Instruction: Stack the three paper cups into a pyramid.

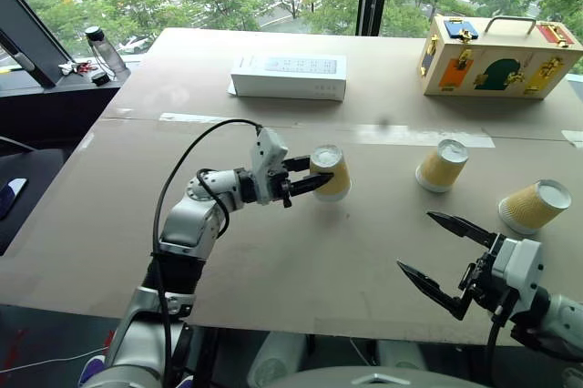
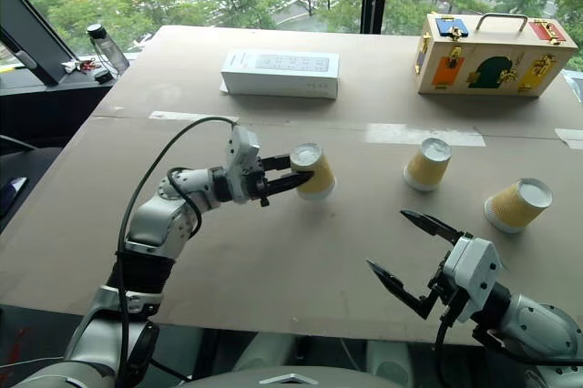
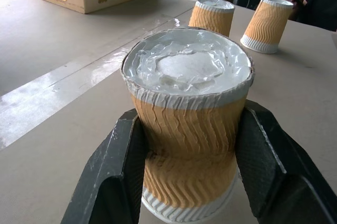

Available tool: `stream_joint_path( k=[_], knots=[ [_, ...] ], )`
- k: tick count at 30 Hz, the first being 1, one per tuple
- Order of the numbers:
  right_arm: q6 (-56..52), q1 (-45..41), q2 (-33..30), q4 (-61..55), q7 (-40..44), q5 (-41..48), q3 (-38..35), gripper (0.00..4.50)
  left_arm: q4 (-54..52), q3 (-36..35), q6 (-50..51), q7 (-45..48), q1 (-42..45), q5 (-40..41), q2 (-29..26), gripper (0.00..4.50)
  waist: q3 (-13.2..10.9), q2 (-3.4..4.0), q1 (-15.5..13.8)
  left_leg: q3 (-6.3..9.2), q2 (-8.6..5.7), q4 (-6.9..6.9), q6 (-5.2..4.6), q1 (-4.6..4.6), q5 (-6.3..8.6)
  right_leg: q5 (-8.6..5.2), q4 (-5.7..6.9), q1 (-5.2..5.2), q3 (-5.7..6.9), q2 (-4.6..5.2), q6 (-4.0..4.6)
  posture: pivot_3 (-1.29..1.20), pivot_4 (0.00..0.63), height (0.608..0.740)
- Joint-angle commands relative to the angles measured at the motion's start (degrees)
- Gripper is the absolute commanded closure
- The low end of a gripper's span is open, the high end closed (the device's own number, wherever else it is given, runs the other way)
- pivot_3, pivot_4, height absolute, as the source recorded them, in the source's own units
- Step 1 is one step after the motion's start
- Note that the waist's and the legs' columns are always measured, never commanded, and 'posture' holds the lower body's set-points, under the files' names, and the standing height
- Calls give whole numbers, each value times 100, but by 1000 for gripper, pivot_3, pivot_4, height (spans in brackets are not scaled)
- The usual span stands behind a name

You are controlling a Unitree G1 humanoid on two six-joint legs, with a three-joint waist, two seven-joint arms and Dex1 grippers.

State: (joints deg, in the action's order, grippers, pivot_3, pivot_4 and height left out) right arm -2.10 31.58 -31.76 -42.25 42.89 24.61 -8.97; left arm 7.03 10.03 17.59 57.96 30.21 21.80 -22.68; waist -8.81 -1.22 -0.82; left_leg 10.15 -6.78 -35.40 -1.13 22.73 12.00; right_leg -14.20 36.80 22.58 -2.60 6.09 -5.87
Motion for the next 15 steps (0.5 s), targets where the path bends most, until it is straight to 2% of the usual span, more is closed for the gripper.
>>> stream_joint_path(
  k=[1, 3, 8, 15],
  knots=[
    [156, 294, 77, -315, -117, -62, -213, 0, 407, 34, -351, 56, 202, -278, 45, 2532, 0, 0, 64, -5, 1, 2, 0, 0, 0, 0, 0, 5, -5, -3, 0, 0, 150, 740],
    [191, 435, 104, -383, -146, -98, -254, 0, 555, 15, -537, 105, 213, -388, -3, 2532, 0, 1, 144, -7, 8, 6, 0, -2, 0, -1, 1, 9, -9, -8, 1, 0, 150, 740],
    [220, 575, 208, -474, -282, -235, -197, 0, 597, -172, -687, 79, 83, -434, -189, 2532, 0, 1, 138, -2, 8, 4, 0, -3, 0, -1, 2, 7, -5, -7, -1, 0, 150, 740],
    [62, 380, 227, -498, -447, -282, -119, 0, 330, -339, -806, -58, -438, -533, -417, 2532, 1, 2, 140, 1, 8, 4, 0, -4, 0, -1, 3, 6, -6, -6, -1, 0, 150, 740]
  ],
)
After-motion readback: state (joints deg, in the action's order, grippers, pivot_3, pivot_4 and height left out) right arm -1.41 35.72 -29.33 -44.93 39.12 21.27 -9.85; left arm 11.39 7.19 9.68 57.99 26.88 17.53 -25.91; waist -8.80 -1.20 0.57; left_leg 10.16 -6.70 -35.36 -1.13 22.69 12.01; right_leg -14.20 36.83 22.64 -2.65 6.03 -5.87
